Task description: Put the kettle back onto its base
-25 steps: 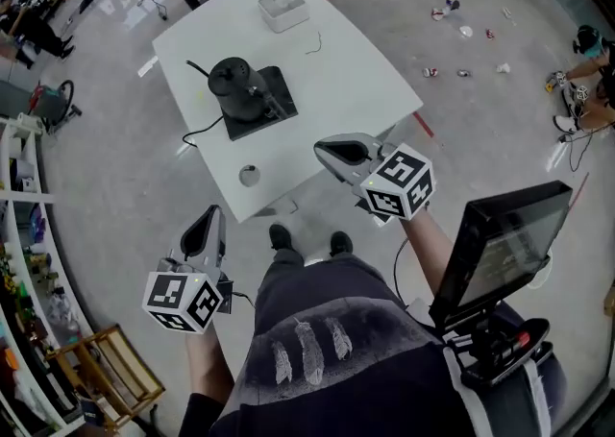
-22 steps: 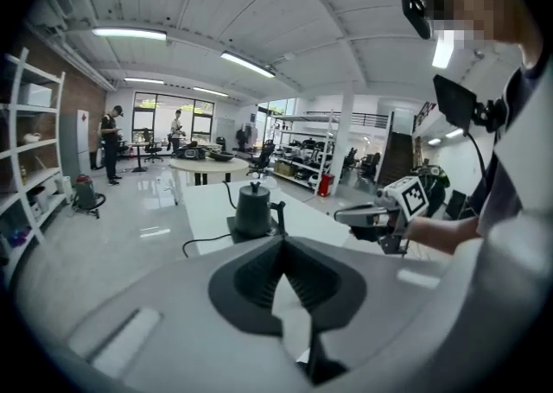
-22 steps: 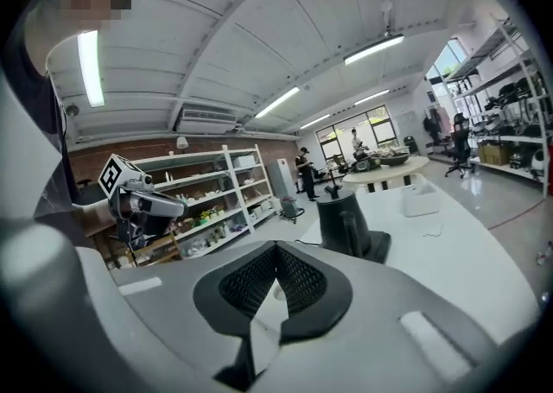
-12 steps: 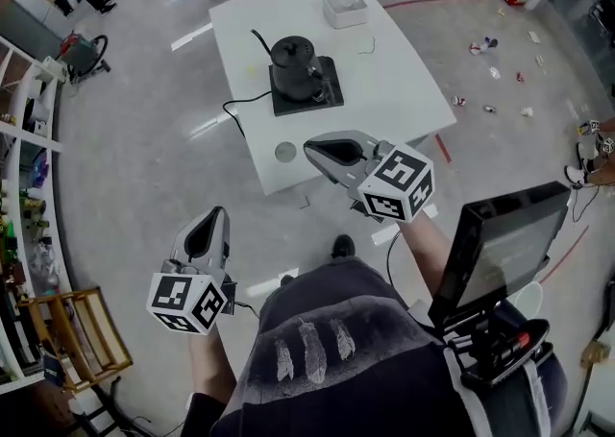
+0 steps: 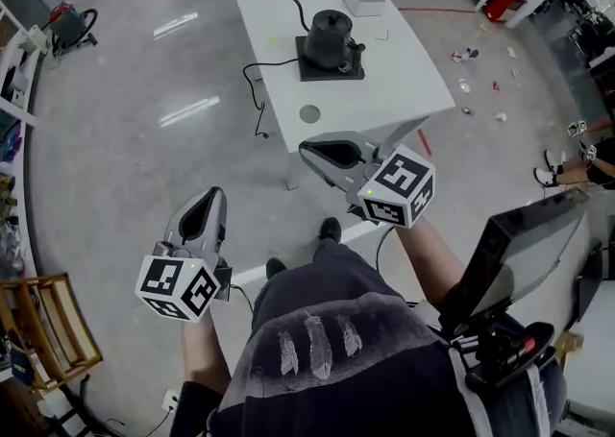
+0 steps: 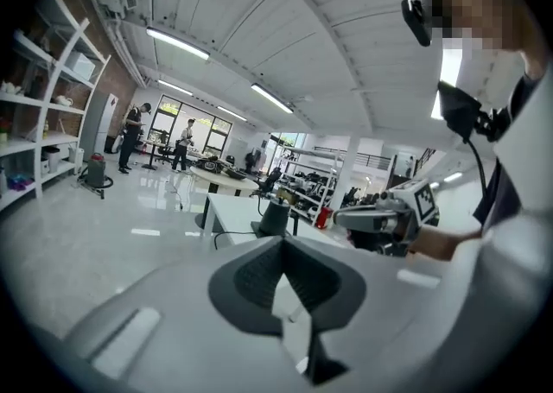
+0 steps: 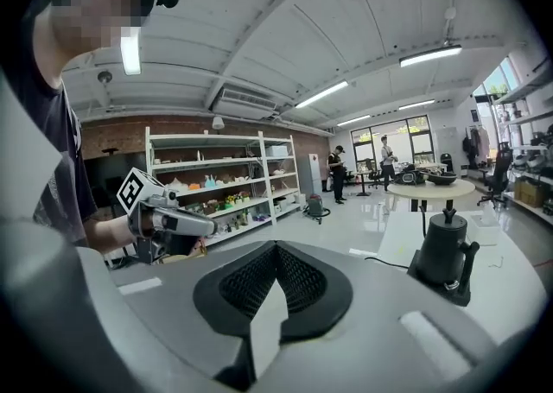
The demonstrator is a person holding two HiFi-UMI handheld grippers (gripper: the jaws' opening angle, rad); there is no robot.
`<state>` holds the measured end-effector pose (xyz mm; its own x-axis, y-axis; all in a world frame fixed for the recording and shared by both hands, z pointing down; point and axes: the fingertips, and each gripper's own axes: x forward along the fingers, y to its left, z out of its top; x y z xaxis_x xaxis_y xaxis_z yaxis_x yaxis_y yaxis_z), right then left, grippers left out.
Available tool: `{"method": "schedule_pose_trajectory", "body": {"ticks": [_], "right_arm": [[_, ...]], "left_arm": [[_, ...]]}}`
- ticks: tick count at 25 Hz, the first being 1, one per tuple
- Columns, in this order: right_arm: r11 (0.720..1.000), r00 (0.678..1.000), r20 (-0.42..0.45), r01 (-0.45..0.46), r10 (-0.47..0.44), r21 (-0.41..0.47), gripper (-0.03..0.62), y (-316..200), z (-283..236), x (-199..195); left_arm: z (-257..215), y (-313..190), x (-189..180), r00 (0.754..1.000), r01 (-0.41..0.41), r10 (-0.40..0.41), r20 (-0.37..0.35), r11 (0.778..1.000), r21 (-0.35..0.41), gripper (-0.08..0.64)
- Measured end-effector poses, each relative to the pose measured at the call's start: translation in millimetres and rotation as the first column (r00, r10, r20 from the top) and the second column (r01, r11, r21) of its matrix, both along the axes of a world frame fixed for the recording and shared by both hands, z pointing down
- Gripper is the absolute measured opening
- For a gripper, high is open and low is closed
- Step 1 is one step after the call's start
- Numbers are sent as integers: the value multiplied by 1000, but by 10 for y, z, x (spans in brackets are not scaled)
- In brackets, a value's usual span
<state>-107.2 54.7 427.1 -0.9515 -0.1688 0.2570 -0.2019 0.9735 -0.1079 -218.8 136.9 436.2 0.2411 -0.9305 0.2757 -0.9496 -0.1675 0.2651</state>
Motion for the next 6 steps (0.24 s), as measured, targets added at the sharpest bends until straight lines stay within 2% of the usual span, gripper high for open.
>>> {"method": "schedule_pose_trajectory", "body": {"ticks": [6], "right_arm": [[998,992,-124,15,-7,67,2,622,215,-281]], "left_arm": [[355,383,-252,995,-46,44,-84,999,-22,0]]}}
